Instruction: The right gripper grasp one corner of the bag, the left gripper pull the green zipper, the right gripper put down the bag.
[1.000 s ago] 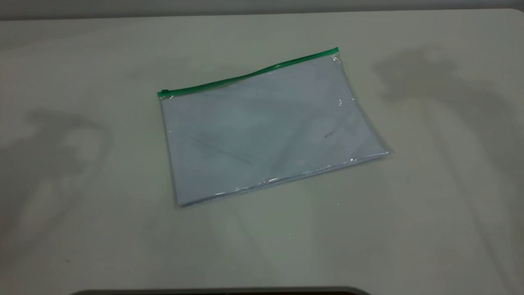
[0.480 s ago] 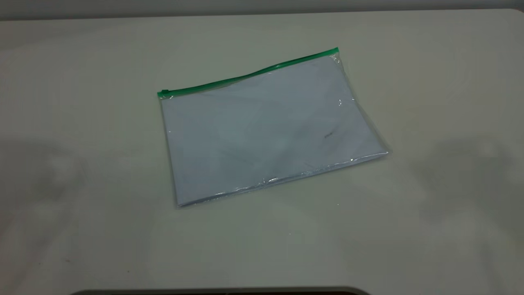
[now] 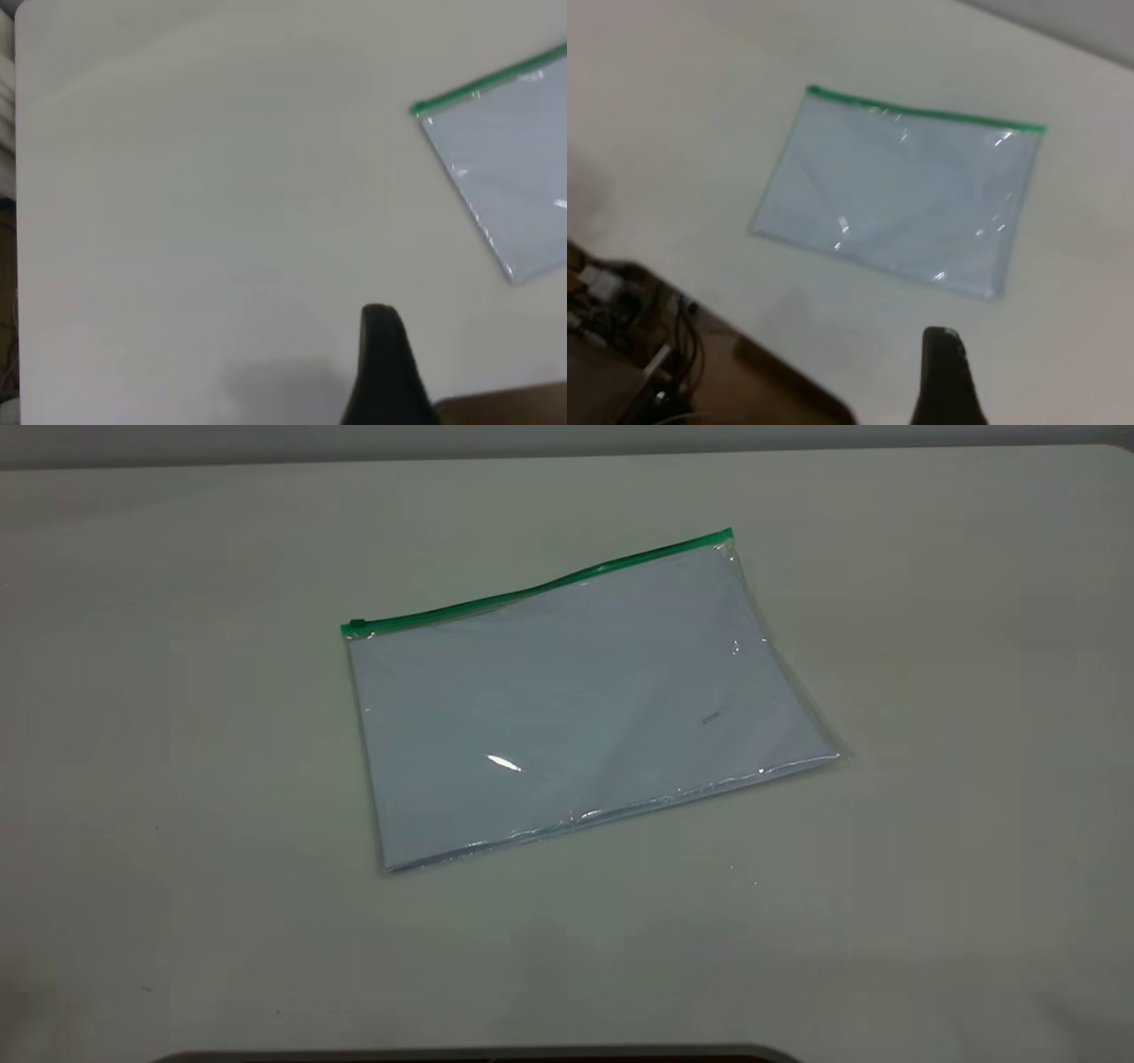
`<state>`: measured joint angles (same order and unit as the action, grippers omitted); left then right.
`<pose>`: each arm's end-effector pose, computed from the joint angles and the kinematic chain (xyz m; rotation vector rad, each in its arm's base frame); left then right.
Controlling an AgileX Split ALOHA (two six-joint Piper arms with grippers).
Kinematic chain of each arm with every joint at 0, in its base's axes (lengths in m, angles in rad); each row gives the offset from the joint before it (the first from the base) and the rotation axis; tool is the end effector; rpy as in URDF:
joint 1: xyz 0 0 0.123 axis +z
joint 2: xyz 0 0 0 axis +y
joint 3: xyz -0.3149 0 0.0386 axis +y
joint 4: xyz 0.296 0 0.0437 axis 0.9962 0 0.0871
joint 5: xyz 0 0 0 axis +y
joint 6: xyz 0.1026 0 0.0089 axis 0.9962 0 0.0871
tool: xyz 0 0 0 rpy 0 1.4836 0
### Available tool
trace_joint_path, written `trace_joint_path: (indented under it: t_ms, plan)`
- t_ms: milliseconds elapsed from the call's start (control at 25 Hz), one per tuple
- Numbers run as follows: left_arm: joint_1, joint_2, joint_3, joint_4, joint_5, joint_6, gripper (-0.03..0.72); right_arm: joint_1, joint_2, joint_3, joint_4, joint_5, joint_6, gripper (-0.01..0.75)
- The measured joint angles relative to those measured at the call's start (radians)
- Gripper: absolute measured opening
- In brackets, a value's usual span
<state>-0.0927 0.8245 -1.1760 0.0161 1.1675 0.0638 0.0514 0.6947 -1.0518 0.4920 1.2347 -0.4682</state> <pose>0.1537 -0.0128 0.4547 0.1794 2.2925 0.0054 0.1098 0.0516 0.4358 -0.6119 2.1731 0.4066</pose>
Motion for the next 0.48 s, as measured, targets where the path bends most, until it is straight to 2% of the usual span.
trace_joint_path:
  t_ms: [280, 480]
  plan:
    - [0.000, -0.407, 0.313, -0.008, 0.000, 0.013, 0.575, 0.000, -0.296, 0.269, 0.010, 0.000, 0.039, 0.564]
    - [0.000, -0.590, 0.500, -0.030, 0.000, 0.030, 0.575, 0.000, -0.479, 0.373, 0.008, 0.000, 0.041, 0.564]
